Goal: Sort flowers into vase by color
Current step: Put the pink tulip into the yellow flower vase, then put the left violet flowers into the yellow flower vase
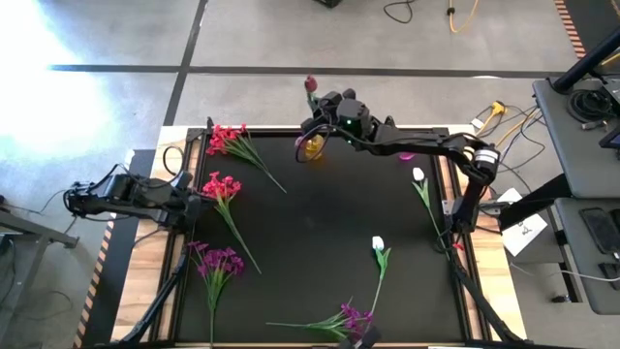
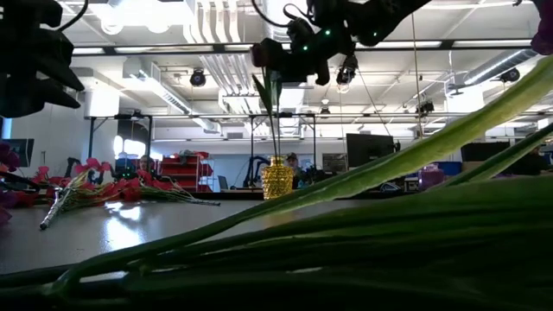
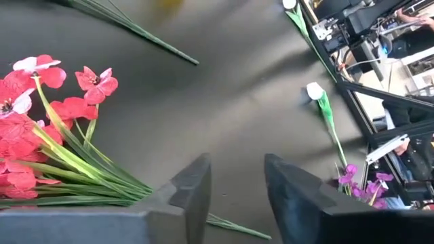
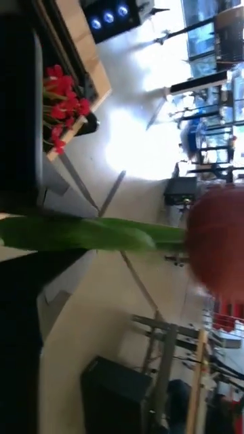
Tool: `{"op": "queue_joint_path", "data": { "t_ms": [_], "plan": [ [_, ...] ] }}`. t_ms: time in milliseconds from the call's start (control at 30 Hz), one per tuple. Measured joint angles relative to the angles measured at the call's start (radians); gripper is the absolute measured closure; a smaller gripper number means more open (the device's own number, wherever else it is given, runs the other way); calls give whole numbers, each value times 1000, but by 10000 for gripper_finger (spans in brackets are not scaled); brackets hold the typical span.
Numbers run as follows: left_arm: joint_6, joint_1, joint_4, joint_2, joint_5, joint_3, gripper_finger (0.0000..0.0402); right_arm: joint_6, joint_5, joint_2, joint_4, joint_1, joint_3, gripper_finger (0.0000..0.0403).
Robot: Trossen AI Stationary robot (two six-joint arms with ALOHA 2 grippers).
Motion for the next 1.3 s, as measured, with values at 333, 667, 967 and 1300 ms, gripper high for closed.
{"op": "queue_joint_path", "data": {
  "t_ms": [333, 667, 967, 1300],
  "plan": [
    [86, 0, 8, 60, 92, 0, 213, 64, -56, -74, -276, 14, 64, 211],
    [136, 0, 139, 148, 327, 2, 213, 26, -56, -114, -367, 40, 101, 134],
    [41, -7, 112, 332, 577, 2, 211, 47, -119, -130, -558, 38, 130, 86],
    [-238, -150, 116, 459, 599, 2, 201, 21, -202, -146, -645, 38, 228, 43]
  ]
}}
